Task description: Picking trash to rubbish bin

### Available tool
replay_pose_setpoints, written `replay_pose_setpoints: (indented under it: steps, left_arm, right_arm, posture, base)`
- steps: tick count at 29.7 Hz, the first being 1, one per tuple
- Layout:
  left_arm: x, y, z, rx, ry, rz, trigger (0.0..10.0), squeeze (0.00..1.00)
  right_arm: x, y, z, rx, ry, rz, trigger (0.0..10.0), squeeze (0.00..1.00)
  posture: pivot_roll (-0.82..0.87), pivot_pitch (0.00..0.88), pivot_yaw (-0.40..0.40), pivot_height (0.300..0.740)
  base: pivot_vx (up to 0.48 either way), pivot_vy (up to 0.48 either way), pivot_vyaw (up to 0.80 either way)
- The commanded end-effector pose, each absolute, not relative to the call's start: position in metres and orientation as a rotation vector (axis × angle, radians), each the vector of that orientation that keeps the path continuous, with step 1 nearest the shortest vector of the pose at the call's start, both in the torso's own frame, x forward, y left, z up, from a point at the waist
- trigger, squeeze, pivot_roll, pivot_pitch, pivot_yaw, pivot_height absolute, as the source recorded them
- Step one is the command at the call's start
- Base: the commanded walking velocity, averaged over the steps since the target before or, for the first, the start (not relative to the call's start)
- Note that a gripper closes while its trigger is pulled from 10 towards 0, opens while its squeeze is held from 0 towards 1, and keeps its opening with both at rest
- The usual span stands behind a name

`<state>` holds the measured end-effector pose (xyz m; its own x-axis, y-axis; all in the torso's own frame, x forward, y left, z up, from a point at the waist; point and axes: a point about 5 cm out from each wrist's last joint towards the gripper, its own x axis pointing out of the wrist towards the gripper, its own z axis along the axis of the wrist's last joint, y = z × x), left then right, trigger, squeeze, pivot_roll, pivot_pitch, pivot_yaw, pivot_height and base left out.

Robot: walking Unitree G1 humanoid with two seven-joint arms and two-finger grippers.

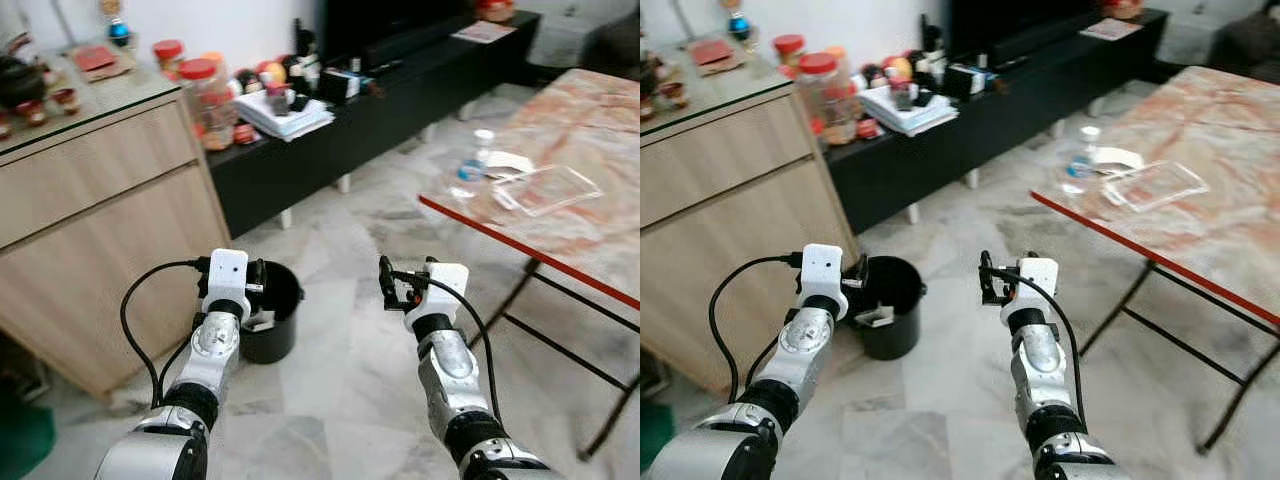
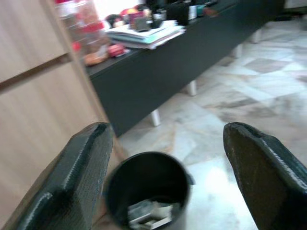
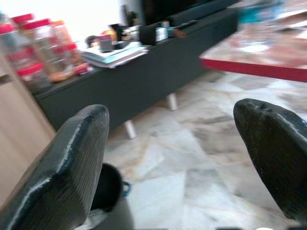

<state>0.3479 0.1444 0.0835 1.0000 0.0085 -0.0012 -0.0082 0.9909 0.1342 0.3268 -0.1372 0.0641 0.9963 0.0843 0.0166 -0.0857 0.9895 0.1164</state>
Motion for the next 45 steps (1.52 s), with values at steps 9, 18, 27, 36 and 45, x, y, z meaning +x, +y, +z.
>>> replay_pose_setpoints:
  steps: [9,18,27,36,45]
  left_arm:
    - [0.353,0.145,0.094,0.138,-0.039,0.027,10.0,0.0]
    - [0.355,0.145,0.097,0.125,-0.05,0.039,10.0,0.0]
    - [0.355,0.145,0.1,0.115,-0.07,0.038,10.0,0.0]
    - [0.357,0.143,0.106,0.117,-0.099,0.031,10.0,0.0]
    - [0.358,0.142,0.107,0.109,-0.101,0.033,10.0,0.0]
  right_arm:
    - [0.335,-0.141,0.079,0.11,-0.07,0.068,10.0,0.0]
    - [0.335,-0.144,0.081,0.098,-0.074,0.062,10.0,0.0]
    - [0.335,-0.142,0.082,0.106,-0.089,0.064,10.0,0.0]
    - [0.336,-0.142,0.084,0.109,-0.091,0.066,10.0,0.0]
    - [0.335,-0.14,0.083,0.109,-0.082,0.072,10.0,0.0]
  posture:
    - [-0.12,0.0,0.037,0.74]
    - [-0.11,0.007,0.027,0.74]
    - [-0.11,0.027,0.015,0.74]
    - [-0.11,0.033,0.011,0.74]
    - [-0.12,0.038,0.012,0.74]
  base:
    - [0.0,-0.3,-0.78]
    - [0.0,-0.3,-0.78]
    - [0.0,-0.06,-0.23]
    - [0.0,0.0,0.0]
    - [0.0,0.0,-0.62]
